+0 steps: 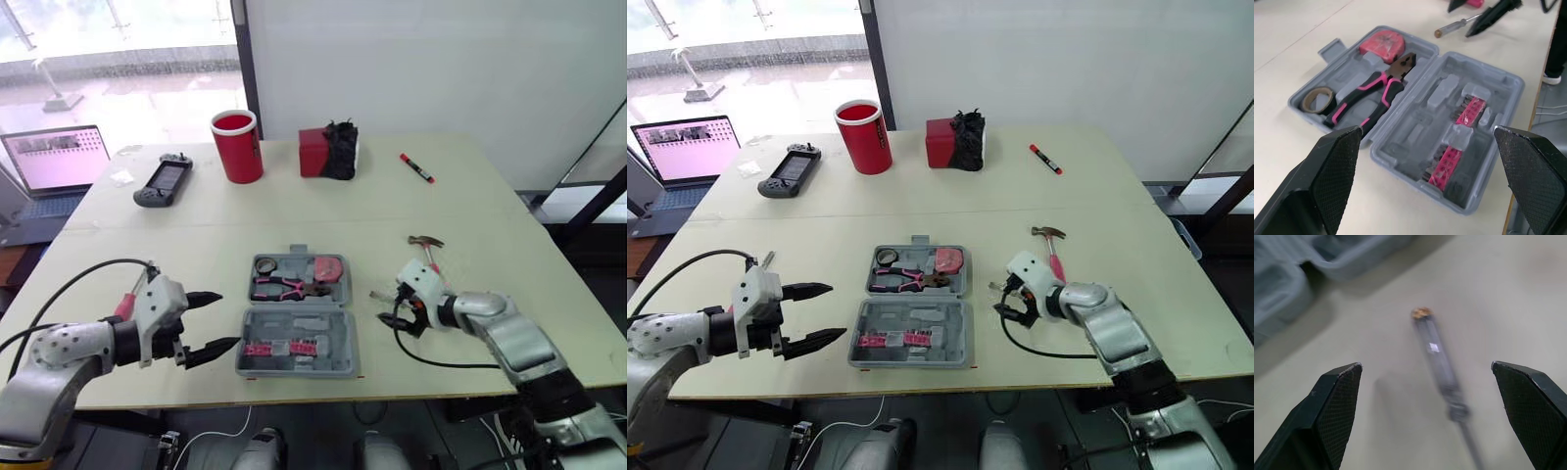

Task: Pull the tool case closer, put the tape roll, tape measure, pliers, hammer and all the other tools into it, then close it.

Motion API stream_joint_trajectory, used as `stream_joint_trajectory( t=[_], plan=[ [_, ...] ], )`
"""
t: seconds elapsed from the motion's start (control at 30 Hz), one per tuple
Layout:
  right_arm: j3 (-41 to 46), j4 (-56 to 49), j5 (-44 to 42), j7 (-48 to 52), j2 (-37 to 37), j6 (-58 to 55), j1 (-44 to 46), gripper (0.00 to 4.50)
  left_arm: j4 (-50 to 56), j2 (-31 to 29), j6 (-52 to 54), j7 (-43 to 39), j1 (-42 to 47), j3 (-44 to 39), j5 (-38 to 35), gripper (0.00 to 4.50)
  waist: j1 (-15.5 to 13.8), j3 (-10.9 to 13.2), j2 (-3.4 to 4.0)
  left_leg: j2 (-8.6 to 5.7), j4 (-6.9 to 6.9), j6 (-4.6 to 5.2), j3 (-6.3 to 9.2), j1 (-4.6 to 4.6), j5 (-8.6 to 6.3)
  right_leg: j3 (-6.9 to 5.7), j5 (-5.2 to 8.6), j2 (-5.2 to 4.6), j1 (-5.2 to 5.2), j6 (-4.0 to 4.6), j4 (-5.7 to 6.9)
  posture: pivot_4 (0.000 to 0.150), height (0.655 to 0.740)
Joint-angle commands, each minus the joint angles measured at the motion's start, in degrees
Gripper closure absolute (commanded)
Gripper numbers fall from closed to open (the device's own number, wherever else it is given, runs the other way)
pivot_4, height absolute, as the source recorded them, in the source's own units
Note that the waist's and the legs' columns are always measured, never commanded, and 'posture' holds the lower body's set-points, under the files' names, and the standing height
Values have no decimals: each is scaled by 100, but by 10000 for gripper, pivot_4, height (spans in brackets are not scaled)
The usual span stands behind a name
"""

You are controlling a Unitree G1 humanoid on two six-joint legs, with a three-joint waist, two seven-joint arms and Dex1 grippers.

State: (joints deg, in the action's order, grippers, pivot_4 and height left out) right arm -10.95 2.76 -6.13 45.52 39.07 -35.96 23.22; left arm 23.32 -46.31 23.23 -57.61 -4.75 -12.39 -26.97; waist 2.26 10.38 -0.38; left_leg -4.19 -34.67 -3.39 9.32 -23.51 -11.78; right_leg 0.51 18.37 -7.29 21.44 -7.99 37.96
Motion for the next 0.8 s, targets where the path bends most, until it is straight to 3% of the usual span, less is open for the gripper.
stream_joint_trajectory(
  t=[0.03,0.3,0.4,0.63,0.8],
  plan=[
    [-61,313,45,393,114,306,222,277,217,-15,-7,94,-53,-143,-80,0,21,0,0,2,0,0,0,0,0,0,0,3,0,0,0,1500,7400],
    [-285,1159,216,901,66,807,467,277,360,44,17,321,-213,-169,-83,0,17,0,-1,5,-2,0,-6,2,0,8,-1,6,0,1,0,1500,7400],
    [-319,1403,302,916,19,966,533,8972,308,50,-27,340,-191,-107,-53,0,21,0,0,5,-1,0,-10,5,0,13,-1,7,1,1,0,1500,7400],
    [-231,1354,315,987,60,966,463,44732,123,47,-125,291,-88,-45,2,0,13,0,-1,5,-1,-1,-11,5,0,15,-1,8,1,1,0,1500,7400],
    [113,406,-5,1036,217,348,317,44826,-9,42,-264,203,-184,-120,13,0,4,0,0,5,0,-1,-11,5,-1,17,-1,7,2,1,0,1500,7400]
  ],
)
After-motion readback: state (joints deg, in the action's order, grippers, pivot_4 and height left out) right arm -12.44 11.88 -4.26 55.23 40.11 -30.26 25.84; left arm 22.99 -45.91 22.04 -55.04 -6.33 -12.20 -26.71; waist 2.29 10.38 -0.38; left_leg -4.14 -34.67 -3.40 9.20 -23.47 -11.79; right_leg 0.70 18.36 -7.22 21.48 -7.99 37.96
